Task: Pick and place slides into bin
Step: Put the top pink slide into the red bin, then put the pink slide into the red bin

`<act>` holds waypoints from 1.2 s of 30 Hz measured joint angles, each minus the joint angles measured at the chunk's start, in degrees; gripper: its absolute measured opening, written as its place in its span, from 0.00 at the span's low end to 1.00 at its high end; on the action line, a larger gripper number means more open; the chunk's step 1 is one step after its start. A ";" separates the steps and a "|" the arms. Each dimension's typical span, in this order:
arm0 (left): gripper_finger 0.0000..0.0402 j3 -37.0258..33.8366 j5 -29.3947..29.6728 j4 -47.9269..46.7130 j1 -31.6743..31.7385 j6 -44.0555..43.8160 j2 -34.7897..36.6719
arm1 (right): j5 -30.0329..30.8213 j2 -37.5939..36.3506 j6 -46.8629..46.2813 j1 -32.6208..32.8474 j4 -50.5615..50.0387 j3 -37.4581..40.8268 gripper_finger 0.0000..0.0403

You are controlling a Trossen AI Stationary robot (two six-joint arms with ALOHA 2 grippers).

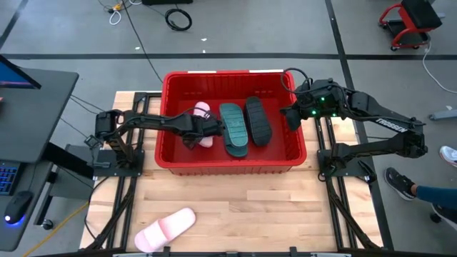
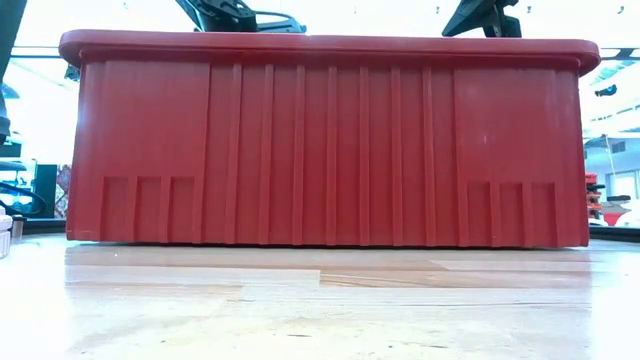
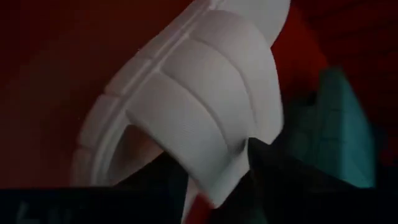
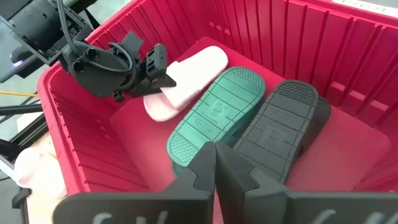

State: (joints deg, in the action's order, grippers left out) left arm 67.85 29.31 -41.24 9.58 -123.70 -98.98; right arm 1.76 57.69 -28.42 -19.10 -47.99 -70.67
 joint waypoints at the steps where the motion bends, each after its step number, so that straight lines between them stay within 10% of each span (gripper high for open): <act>1: 0.44 0.00 -1.10 -0.26 0.00 -0.13 0.04 | -0.03 0.00 0.02 -0.01 0.00 0.00 0.03; 23: 0.47 1.02 7.02 -10.53 -3.38 6.15 9.65 | 0.03 0.02 1.84 -0.01 -0.43 0.00 0.03; 36: 0.38 20.07 11.61 -6.97 -8.86 73.37 14.45 | -1.46 0.02 16.73 0.29 3.73 0.00 0.11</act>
State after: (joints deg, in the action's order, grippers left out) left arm 87.92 40.92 -48.21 0.72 -50.33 -84.53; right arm 0.30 57.71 -11.69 -18.81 -44.25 -70.67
